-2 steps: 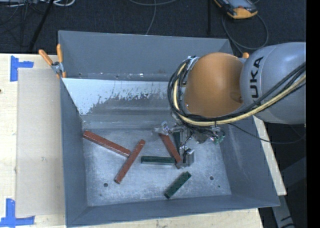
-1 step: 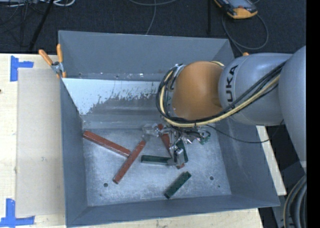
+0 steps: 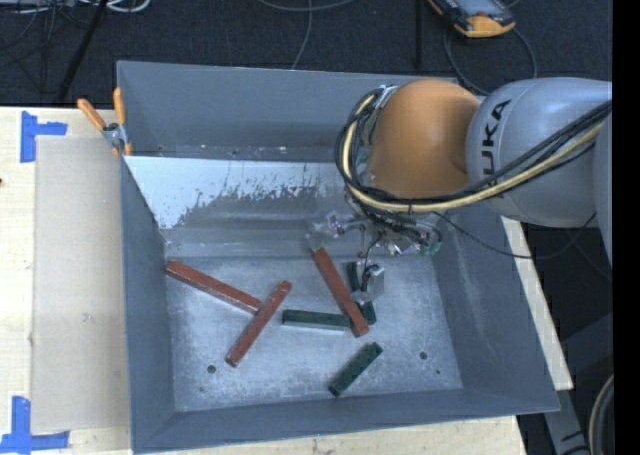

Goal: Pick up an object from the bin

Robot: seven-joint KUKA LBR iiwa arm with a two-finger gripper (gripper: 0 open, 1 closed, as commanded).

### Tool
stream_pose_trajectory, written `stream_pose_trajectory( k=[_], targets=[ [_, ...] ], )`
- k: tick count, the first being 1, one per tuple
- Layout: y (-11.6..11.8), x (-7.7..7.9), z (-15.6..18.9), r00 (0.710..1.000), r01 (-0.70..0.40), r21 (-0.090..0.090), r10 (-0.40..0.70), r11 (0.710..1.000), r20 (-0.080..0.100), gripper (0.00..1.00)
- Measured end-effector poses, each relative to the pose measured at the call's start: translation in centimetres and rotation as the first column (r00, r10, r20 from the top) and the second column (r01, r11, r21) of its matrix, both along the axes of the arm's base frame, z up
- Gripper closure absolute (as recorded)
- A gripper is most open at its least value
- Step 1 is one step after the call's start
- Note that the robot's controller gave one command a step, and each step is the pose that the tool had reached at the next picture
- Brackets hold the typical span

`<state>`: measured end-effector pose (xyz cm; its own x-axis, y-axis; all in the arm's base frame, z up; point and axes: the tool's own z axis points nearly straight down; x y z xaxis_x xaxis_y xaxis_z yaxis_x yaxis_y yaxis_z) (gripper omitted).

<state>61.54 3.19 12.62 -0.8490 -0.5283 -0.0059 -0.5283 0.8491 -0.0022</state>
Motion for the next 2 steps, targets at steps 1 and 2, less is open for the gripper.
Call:
stream_pose_trajectory(
  k=[1, 2],
  targets=[
    [7.3, -9.2, -5.8, 0.997, -0.079, 0.002, 0.079, 0.997, -0.01, 0.0],
    [-0.4, -5.8, -3.9, 0.999, -0.044, -0.005, 0.044, 0.999, -0.002, 0.0]
  ],
)
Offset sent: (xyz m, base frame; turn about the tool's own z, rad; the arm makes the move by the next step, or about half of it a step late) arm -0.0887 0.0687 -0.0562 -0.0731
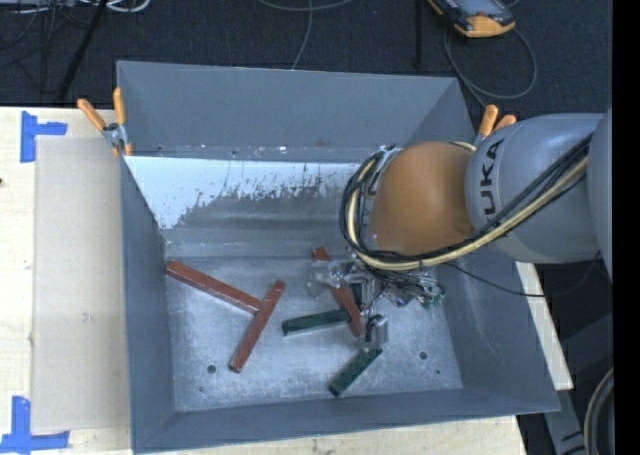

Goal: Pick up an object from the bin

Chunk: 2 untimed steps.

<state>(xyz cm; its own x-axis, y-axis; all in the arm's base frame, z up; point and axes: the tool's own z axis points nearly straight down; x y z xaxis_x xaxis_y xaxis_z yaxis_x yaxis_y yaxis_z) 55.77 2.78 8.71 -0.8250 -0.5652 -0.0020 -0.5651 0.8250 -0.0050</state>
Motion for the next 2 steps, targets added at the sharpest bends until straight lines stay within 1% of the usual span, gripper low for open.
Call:
stream_pose_trajectory(
  k=[1, 2],
  targets=[
    [0.51, -0.15, -0.03, 1.0, -0.006, 0.004, 0.006, 1.0, -0.003, 1.0],
    [0.5, -0.15, -0.03, 1.0, -0.005, 0.004, 0.005, 1.0, -0.003, 0.0]
  ],
)
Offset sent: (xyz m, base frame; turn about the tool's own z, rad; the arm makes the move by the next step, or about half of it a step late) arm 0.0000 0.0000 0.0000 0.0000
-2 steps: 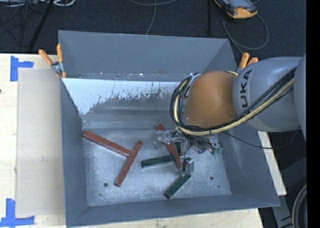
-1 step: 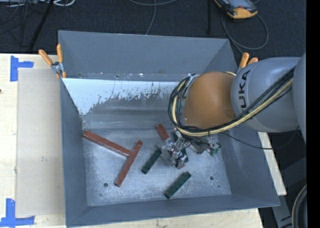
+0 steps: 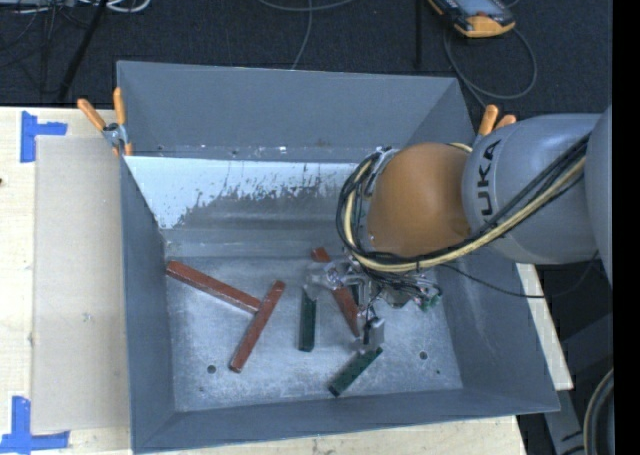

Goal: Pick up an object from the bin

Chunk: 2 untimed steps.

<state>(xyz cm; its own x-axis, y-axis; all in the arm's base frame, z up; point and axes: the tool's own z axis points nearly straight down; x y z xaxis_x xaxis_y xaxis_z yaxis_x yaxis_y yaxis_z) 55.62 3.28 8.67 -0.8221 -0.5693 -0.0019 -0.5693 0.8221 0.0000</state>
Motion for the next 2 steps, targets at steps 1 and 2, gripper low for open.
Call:
stream_pose_trajectory(
  k=[1, 2],
  targets=[
    [2.8, 4.4, -0.2, 1.0, 0.0, 0.002, 0.0, 1.0, 0.004, 0.0],
    [9.0, 4.0, -1.0, 0.993, 0.116, 0.002, -0.116, 0.993, -0.001, 0.0]
  ],
)
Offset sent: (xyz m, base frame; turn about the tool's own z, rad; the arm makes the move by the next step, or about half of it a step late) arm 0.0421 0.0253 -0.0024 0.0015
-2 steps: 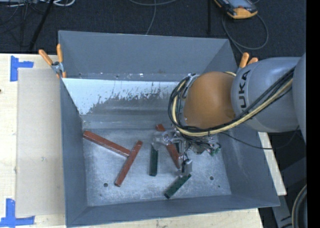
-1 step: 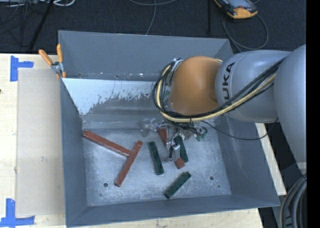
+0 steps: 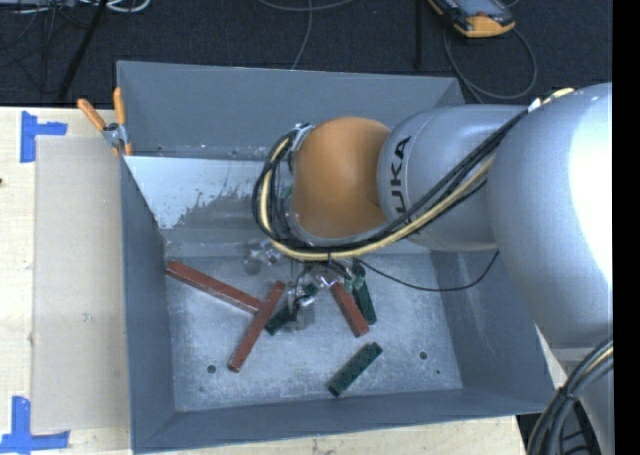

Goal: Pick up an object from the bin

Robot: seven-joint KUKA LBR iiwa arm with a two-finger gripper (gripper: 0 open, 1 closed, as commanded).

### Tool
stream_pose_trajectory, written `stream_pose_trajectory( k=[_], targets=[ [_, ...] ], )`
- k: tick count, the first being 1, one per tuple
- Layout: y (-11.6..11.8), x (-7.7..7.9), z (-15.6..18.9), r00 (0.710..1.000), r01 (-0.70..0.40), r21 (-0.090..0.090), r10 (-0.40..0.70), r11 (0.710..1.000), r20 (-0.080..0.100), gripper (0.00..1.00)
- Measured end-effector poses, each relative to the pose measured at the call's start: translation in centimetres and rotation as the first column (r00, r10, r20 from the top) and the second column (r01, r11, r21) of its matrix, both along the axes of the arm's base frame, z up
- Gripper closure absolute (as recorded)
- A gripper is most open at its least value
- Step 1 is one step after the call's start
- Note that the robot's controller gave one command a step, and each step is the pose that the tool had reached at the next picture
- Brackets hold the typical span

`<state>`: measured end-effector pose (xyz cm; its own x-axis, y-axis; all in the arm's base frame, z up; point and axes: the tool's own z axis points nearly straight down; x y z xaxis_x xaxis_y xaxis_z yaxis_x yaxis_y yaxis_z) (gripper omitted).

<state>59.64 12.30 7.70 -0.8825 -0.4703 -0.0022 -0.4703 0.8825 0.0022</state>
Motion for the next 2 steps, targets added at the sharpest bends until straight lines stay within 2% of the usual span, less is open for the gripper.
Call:
stream_pose_trajectory(
  k=[1, 2],
  targets=[
    [-0.3, 0.0, 0.0, 1.0, 0.004, -0.002, -0.004, 1.0, -0.001, 1.0],
    [4.2, 2.8, 14.2, 0.989, -0.15, 0.0, 0.15, 0.989, 0.01, 1.0]
  ],
)
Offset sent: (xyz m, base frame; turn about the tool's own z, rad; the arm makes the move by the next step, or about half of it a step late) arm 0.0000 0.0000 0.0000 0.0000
